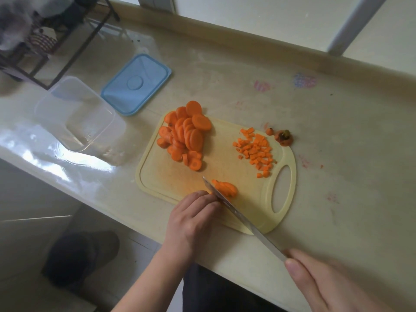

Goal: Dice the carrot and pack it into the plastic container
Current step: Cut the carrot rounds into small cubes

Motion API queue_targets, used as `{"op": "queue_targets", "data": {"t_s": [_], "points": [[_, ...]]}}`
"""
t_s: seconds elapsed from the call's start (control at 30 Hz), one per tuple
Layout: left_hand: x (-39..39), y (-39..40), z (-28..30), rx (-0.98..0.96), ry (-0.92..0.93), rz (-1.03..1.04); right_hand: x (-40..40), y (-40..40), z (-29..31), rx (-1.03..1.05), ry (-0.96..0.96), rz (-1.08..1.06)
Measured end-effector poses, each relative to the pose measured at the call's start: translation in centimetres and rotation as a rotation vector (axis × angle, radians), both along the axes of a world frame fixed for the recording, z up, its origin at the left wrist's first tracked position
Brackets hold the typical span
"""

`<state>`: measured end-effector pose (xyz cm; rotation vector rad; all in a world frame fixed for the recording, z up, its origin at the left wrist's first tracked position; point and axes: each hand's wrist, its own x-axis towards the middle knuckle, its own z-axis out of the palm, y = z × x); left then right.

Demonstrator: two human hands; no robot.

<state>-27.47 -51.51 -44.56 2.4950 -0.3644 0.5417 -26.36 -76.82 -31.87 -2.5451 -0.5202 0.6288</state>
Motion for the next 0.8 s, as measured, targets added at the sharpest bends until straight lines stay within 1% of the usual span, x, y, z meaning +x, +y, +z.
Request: {"op": "queue_targets", "data": {"t_s": [0.03, 0.07, 0.1, 0.13, 0.23, 0.3, 0.37, 0.4, 0.47, 0.5, 0.57, 0.6, 0.67, 0.77, 0.8], "points": [[0.0, 0.0, 0.0, -0.005, -0.001, 0.006, 0.4, 0.3, -0.2, -0.005, -0.07, 0.032], [0.0, 0.0, 0.0, -0.01, 0.0, 0.011, 0.4, 0.4, -0.6, 0.033, -0.054, -0.009], [0.0, 0.0, -0.1, -0.017, 0.001, 0.015, 0.3, 0.5, -1.1, 0.055, 0.051, -0.075], [0.1, 0.0, 0.0, -0.026, 0.001, 0.017, 0.5, 0.6, -1.8, 0.065, 0.152, -0.087], [0.0, 0.0, -0.1, -0.04, 0.002, 0.0, 1.3, 1.2, -2.5, 0.107, 0.248, -0.063], [-0.1, 0.3, 0.0, -0.022, 0.019, -0.031, 1.0, 1.0, -2.0, 0.166, 0.248, -0.113], [0.0, 1.0, 0.2, 0.015, 0.038, -0.07, 0.6, 1.0, -0.6, 0.176, 0.208, -0.207], [0.1, 1.4, 0.3, 0.04, 0.053, -0.1, 0.1, 0.8, -0.1, 0.163, 0.141, -0.246], [0.6, 2.1, 0.7, 0.076, 0.083, -0.171, -0.8, 0.4, 0.9, 0.21, -0.025, -0.301], [1.0, 2.5, 1.0, 0.086, 0.097, -0.204, -1.2, 0.2, 1.0, 0.246, -0.06, -0.365], [2.1, 3.2, 1.8, 0.104, 0.112, -0.259, -1.4, -0.5, 1.1, 0.321, 0.077, -0.487], [2.8, 3.5, 2.3, 0.12, 0.12, -0.285, -1.1, -1.4, 0.9, 0.345, 0.168, -0.482], [4.5, 4.2, 3.2, 0.174, 0.185, -0.344, -0.1, -2.7, 0.7, 0.301, 0.281, -0.428], [6.8, 4.7, 4.0, 0.281, 0.351, -0.462, 0.3, -3.7, 0.4, 0.307, 0.276, -0.466], [7.4, 4.6, 4.2, 0.309, 0.385, -0.506, 0.3, -3.6, 0.6, 0.299, 0.304, -0.462]]}}
